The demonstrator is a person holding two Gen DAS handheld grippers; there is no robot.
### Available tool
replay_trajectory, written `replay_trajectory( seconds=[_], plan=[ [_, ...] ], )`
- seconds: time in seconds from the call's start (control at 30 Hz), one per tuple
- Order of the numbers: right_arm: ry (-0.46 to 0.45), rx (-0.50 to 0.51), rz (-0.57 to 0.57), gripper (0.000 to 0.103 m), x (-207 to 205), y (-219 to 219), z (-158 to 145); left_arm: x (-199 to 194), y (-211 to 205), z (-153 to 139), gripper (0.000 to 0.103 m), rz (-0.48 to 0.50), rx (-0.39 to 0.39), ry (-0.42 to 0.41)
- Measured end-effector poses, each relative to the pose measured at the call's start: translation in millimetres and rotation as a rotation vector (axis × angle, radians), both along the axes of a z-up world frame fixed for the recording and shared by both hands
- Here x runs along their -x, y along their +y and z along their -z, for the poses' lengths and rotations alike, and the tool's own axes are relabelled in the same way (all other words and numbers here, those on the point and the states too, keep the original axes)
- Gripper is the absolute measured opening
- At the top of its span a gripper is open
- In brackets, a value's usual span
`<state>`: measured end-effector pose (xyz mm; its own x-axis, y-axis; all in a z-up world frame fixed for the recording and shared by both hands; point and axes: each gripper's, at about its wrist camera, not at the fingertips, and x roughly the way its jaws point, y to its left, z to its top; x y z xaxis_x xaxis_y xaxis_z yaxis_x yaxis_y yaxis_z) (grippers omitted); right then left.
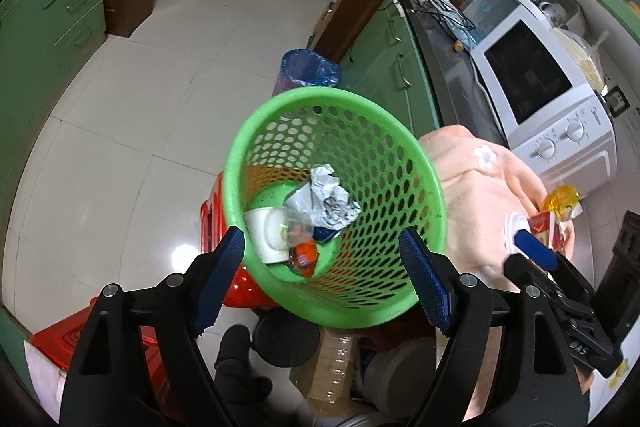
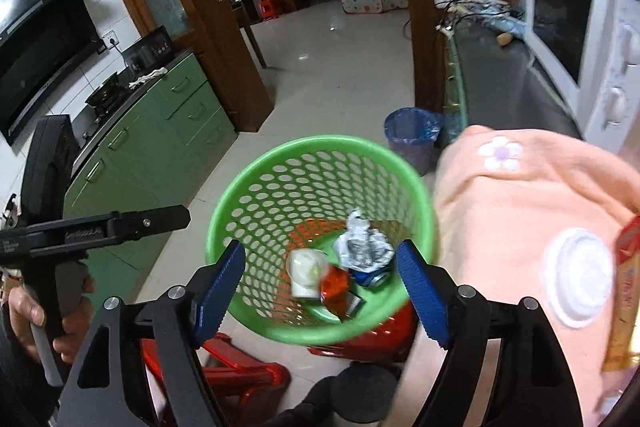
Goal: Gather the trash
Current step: 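Return the right tool to the blanket and grasp the yellow plastic bag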
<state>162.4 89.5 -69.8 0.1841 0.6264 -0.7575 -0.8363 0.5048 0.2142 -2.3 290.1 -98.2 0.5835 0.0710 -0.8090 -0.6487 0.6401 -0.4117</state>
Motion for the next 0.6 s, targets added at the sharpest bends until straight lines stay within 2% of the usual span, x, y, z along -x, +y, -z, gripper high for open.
replay_trajectory(
  seconds=[0.3,0.6],
  plan=[
    [-0.078,0.034,0.13,0.079,-26.3,-81.4,-18.8,-21.6,-28.8,-1.8,0.079,0.076,-0.001,0.007],
    [-0.154,0.065,0.362,0.08,-104.9,-147.7,-37.2,-35.6,-40.8,2.9,0.079,0.112,0.006,0.025]
  ],
)
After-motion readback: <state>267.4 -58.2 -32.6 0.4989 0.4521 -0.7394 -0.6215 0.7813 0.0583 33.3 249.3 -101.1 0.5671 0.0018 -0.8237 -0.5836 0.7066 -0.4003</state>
